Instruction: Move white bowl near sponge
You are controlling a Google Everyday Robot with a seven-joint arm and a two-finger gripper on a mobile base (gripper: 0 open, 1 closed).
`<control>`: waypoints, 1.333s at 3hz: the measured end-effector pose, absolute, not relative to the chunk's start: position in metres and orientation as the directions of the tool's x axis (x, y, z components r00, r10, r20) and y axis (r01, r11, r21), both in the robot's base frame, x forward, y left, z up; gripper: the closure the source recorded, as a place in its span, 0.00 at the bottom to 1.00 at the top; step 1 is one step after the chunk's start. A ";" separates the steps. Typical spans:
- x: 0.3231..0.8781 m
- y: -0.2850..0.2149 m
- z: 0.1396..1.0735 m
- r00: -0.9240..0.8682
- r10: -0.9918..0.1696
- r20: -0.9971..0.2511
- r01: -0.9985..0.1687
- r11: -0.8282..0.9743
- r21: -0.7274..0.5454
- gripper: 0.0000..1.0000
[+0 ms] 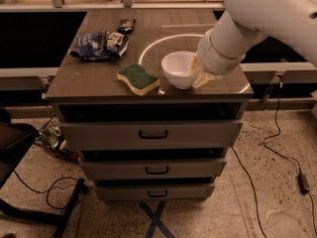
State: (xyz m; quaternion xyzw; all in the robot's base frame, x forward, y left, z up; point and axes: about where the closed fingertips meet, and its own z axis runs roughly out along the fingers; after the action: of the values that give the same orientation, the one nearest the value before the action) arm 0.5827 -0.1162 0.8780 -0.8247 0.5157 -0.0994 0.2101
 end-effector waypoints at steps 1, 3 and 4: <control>0.591 -0.103 0.873 0.479 -0.875 -0.070 -0.793 -0.396 -0.463 1.00; 0.590 -0.102 0.873 0.481 -0.874 -0.068 -0.792 -0.399 -0.463 0.59; 0.589 -0.101 0.873 0.482 -0.874 -0.067 -0.791 -0.401 -0.463 0.35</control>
Offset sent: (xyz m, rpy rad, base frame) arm 0.0076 0.0123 -0.0051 0.0211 -0.0059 0.0311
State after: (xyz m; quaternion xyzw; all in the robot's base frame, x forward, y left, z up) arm 0.5889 -0.1011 0.8734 -0.8317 0.5004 -0.0933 0.2220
